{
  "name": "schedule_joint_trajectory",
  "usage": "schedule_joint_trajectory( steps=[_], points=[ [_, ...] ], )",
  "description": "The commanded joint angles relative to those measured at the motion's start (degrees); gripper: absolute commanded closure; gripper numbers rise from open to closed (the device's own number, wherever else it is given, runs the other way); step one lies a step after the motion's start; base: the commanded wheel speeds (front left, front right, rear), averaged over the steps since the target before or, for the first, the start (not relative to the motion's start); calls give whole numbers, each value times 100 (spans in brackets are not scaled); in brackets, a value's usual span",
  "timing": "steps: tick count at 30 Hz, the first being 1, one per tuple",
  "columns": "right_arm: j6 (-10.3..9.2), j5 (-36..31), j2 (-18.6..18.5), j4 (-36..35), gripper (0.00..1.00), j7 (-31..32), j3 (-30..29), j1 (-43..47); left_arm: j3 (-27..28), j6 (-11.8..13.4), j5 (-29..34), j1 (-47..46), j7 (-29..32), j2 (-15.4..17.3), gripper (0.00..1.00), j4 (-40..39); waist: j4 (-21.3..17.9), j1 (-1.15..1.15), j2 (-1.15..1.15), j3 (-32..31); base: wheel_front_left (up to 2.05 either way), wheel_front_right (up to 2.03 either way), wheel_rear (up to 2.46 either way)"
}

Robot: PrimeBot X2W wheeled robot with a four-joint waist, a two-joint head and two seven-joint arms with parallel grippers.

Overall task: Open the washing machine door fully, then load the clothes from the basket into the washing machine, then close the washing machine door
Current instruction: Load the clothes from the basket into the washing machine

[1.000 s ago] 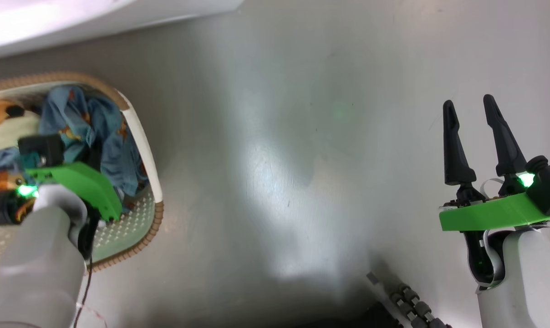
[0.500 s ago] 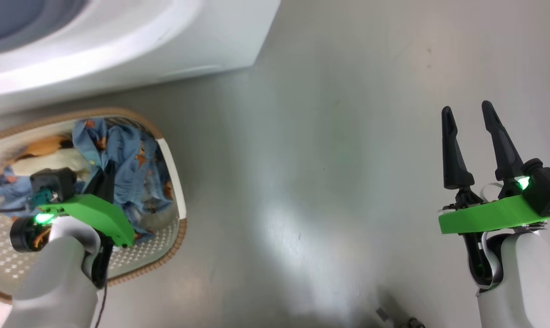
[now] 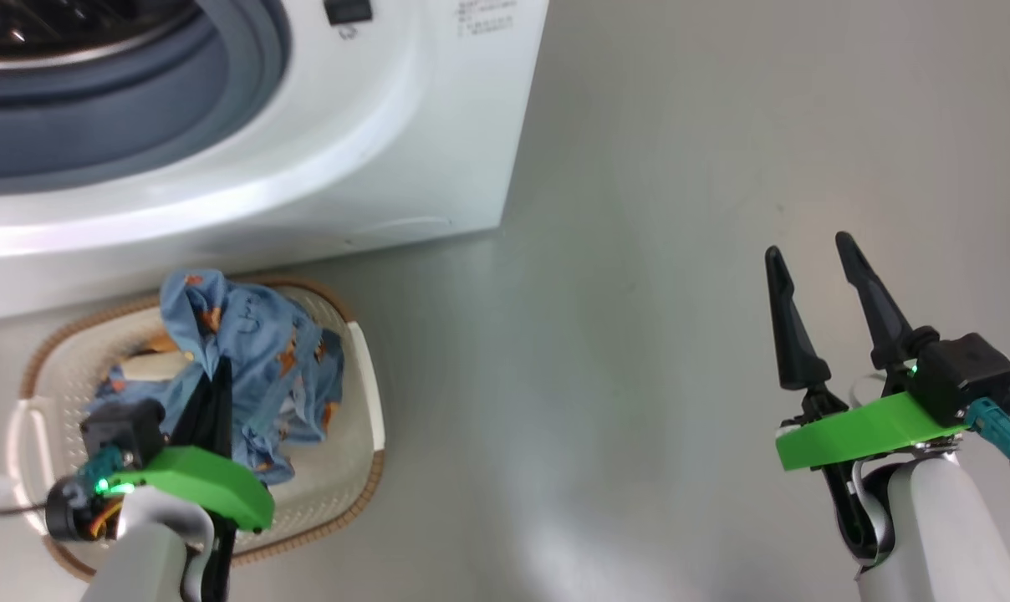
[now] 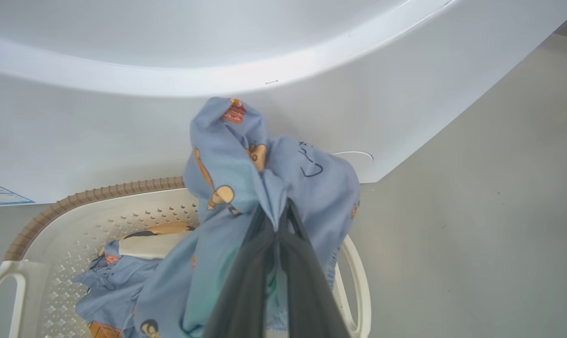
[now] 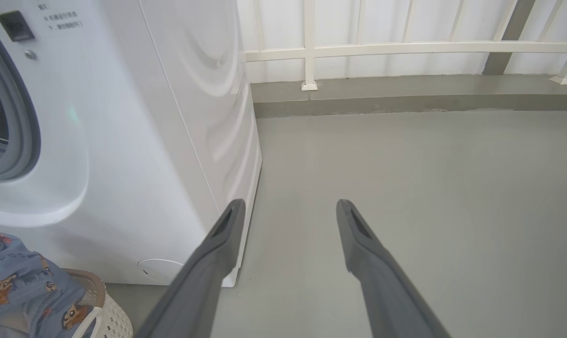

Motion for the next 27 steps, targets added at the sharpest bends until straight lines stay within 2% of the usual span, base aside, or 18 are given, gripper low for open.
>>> schedule_joint_trajectory(
  steps=[1, 8, 18, 27],
  points=[
    [9, -54, -3, -97, 0, -27, 169, 163, 275, 58, 114, 234, -69, 126, 100, -225, 169, 0, 0, -479, 0, 0, 0],
    [9, -60, -3, 30, 0, -27, 297, 317, 965, 122, 632, 1008, -70, -149, 100, -1214, 315, 0, 0, -1122, 0, 0, 0],
    [9, -41, -3, 171, 0, -27, 322, 533, 1707, 64, 1297, 1853, -70, -468, 100, -2370, 411, 0, 0, -1848, 0, 0, 0],
    [9, -3, -3, 249, 0, -27, 379, 724, 2090, -2, 1641, 2316, -70, -620, 100, -2961, 464, 0, 0, -2262, 0, 0, 0]
  ],
)
